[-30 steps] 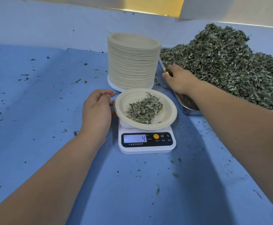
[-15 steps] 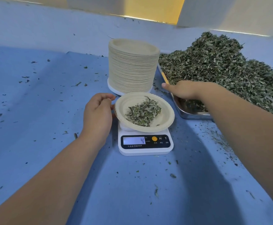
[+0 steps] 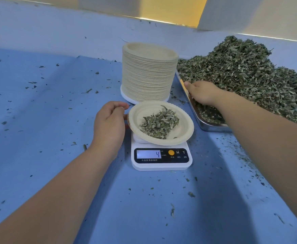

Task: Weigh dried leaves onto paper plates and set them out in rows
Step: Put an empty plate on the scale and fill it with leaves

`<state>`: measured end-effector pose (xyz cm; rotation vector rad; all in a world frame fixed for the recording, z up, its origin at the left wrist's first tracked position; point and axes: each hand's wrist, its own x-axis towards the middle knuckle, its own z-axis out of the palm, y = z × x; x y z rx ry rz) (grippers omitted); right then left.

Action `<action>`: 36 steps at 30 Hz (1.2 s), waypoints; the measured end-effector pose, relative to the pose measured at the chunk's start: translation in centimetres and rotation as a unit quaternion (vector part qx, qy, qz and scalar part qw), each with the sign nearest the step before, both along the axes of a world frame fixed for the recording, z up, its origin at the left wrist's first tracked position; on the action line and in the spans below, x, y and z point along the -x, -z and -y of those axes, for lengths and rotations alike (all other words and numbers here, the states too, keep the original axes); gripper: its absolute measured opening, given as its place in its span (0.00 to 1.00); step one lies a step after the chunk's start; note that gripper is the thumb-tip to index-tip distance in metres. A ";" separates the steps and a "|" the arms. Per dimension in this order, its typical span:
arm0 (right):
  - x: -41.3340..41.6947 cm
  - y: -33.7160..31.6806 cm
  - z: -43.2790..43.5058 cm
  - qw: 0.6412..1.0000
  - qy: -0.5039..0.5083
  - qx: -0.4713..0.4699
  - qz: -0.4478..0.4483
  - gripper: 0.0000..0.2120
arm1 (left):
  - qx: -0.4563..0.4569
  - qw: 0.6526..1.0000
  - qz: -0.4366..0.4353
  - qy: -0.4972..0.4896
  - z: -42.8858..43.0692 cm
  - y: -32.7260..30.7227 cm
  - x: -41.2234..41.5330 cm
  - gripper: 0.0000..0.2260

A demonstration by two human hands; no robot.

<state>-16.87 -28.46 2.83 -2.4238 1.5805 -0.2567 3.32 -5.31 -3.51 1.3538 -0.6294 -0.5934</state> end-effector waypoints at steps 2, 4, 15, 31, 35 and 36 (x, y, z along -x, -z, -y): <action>-0.6 1.2 0.6 0.997 0.034 -0.055 -0.030 0.42 | -0.003 1.000 0.005 -0.003 0.0 0.1 -0.1 0.13; -0.4 1.8 0.9 0.990 0.085 -0.111 -0.021 0.47 | -0.005 1.000 0.008 -0.003 0.1 0.1 -0.1 0.13; 2.2 0.1 -2.2 0.990 -0.028 -0.010 -0.137 0.42 | -0.001 1.000 -0.001 -0.004 0.1 -0.1 0.1 0.13; 5.2 2.2 -7.4 0.993 -0.023 0.065 -0.092 0.38 | 0.005 1.000 -0.004 0.002 -0.2 -0.2 0.1 0.15; 4.3 2.3 -9.0 0.983 -0.007 0.170 -0.075 0.33 | 0.007 1.000 0.001 0.001 -0.2 -0.3 0.1 0.15; 4.1 2.3 -9.2 0.980 0.007 0.187 -0.071 0.32 | 0.007 1.000 0.002 0.002 -0.2 -0.3 0.1 0.15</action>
